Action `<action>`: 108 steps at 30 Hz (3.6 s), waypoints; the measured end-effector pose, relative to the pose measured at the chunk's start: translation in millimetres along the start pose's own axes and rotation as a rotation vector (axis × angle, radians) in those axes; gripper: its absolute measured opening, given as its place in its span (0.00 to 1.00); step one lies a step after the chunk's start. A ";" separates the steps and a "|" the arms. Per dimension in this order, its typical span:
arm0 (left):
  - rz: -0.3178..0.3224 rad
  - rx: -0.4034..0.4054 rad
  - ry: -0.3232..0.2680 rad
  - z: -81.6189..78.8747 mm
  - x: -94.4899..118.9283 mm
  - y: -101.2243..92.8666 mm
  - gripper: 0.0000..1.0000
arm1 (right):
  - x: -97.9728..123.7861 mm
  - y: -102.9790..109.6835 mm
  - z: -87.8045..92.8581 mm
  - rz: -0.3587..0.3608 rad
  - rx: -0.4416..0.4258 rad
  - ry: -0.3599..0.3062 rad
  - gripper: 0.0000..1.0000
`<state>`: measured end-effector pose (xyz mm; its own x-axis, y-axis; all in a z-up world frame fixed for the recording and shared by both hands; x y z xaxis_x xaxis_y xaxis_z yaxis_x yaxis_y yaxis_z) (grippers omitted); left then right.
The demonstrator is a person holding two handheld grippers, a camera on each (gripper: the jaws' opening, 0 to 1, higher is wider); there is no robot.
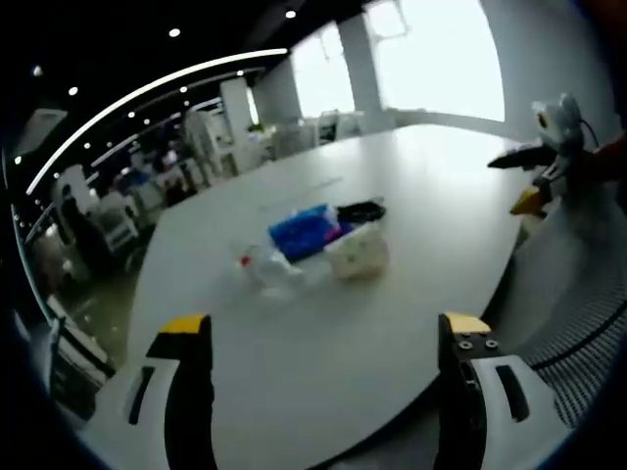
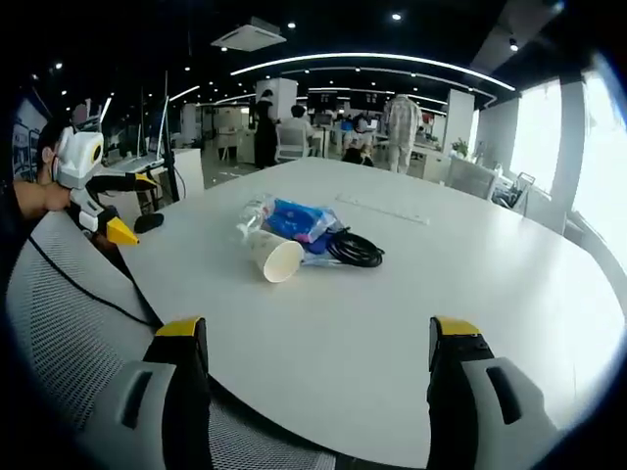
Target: Arrange the tabletop items into an orderly group along one side of the table until the central work area is clear of visible clutter.
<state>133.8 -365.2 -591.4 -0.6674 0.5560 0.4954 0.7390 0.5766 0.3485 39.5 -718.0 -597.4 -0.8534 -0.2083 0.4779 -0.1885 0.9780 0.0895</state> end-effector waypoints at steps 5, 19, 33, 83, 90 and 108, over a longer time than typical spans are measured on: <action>-0.006 0.004 -0.002 0.3 0.4 1.0 0.92 | -0.1 0.0 0.0 0.002 -0.001 -0.001 0.93; -0.016 0.006 0.002 1.2 0.9 2.2 0.92 | -0.2 -0.1 -0.4 0.004 -0.008 -0.013 0.93; -0.021 0.003 0.005 1.5 1.0 2.4 0.92 | -0.3 0.9 -0.1 0.003 0.010 -0.001 0.93; 0.114 -0.223 0.054 -12.7 -22.9 30.8 0.92 | -0.6 -2.6 2.6 0.012 -0.009 0.023 0.91; 0.111 -0.278 0.070 -15.1 -33.2 50.6 0.91 | -0.4 -3.3 2.1 0.013 -0.009 0.021 0.91; 0.140 -0.361 0.077 -29.0 -55.5 74.9 0.90 | 0.7 -3.3 2.0 0.013 -0.005 0.021 0.90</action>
<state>228.8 -370.3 -569.7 -0.5596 0.5593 0.6116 0.8162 0.2437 0.5239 38.6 -721.4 -599.2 -0.8453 -0.1948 0.4975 -0.1744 0.9808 0.0876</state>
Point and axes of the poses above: the point that each gripper's makers call its tool centre point, and the gripper's own axes: x roughly backward along the fingers, y roughly to its left, z roughly out of its underside, the point moved 9 cm from there along x, roughly backward along the fingers, and after that the axes turned 12 degrees about -x, right-handed, at the moved point
